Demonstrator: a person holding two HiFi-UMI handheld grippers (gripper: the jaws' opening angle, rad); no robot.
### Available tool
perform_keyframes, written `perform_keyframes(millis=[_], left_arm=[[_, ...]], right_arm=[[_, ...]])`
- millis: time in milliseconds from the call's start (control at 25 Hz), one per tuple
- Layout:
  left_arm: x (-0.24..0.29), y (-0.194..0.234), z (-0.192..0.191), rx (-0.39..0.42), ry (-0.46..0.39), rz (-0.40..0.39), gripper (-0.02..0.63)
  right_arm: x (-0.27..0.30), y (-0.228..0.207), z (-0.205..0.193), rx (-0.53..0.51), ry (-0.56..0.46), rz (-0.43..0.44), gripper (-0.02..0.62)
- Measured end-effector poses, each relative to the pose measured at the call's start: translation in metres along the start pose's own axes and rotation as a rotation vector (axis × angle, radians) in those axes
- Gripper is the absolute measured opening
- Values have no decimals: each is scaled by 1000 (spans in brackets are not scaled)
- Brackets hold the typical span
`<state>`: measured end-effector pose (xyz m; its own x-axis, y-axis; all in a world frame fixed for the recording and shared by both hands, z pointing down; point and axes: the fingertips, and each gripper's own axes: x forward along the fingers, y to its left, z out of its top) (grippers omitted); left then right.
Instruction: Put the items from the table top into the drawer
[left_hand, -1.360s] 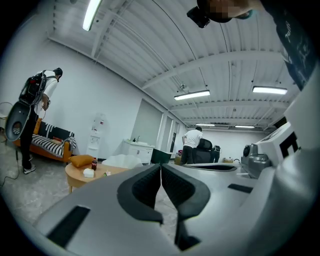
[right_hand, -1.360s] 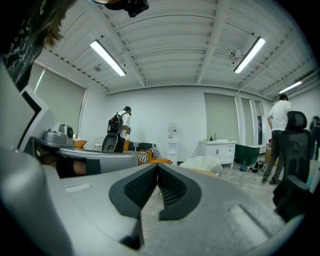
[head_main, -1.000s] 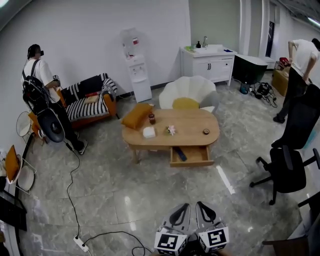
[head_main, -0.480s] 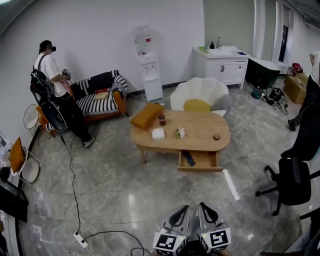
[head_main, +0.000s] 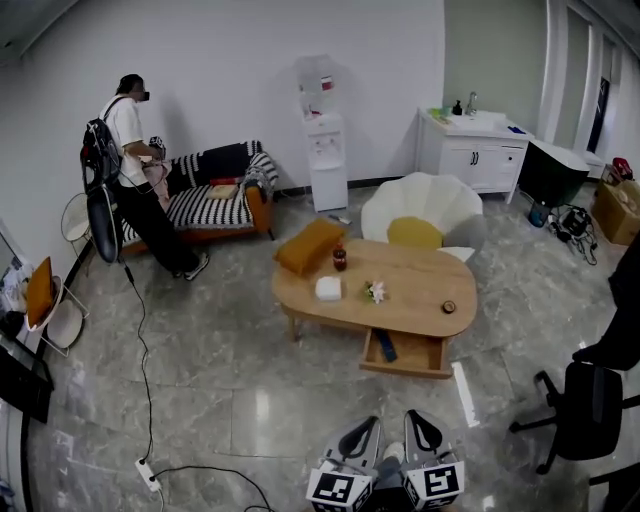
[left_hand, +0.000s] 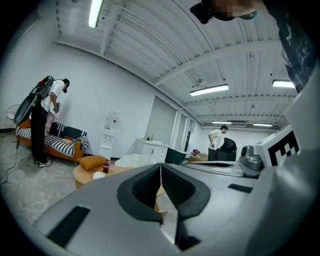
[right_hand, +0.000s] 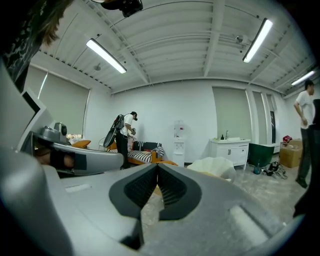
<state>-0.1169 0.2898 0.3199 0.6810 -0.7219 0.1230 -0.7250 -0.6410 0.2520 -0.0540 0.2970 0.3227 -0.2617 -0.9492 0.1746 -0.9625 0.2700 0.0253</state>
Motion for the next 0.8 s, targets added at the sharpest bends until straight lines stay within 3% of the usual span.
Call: perform_keyframes(millis=[480,800], left_arm=[[84,14,14,-38,-2,84,15],[131,16,24,-15,-24,125,15]], right_arm=[[61,-49,9,-19,24,186,3],[92,-91,15,-49,9,199,3]])
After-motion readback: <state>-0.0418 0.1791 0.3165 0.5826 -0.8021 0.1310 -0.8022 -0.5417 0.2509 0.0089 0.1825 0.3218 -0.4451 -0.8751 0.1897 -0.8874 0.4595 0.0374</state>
